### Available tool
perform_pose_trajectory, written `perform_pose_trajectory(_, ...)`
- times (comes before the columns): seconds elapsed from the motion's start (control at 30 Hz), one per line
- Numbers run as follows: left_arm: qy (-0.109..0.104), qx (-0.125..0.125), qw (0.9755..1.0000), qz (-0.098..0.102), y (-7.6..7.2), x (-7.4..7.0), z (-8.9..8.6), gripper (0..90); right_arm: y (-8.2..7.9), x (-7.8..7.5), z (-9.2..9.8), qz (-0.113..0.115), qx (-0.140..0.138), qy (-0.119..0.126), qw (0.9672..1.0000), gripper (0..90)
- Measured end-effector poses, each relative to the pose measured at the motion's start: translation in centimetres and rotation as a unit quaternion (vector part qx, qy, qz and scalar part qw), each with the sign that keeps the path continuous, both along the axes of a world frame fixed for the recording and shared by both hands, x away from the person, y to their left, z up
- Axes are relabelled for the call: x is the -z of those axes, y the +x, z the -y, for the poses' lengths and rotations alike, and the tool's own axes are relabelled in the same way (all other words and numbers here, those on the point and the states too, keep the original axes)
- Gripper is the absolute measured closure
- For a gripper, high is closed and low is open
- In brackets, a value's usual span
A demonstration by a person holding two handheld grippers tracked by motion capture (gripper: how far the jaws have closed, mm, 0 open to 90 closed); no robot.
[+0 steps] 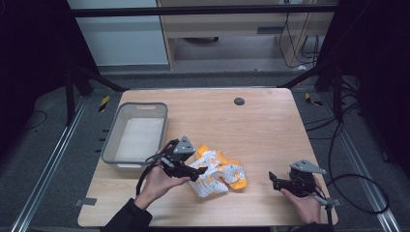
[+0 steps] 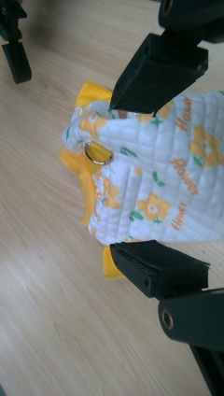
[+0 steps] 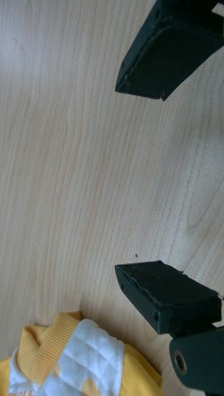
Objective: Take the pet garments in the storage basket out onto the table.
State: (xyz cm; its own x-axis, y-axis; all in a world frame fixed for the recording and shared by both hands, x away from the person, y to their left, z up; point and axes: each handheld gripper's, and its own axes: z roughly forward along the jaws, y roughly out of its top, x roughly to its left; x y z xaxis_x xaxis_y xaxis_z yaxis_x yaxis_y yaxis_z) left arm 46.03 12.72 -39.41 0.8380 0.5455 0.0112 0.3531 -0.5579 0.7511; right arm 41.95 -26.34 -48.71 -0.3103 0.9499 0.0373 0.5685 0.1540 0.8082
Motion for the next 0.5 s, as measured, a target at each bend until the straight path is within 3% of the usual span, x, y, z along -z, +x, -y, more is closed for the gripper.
perform_pose_trajectory(0.23,-0.028,-0.025,0.9991,0.019,-0.8,0.4,-2.7,26.2,0.0,0.0,0.0,0.000,-0.001,-0.001,1.0000,11.2)
perform_pose_trajectory(0.5,-0.051,-0.064,0.9961,0.031,-2.0,1.4,-5.6,27.5,0.0,0.1,0.0,-0.001,-0.001,-0.001,1.0000,11.0)
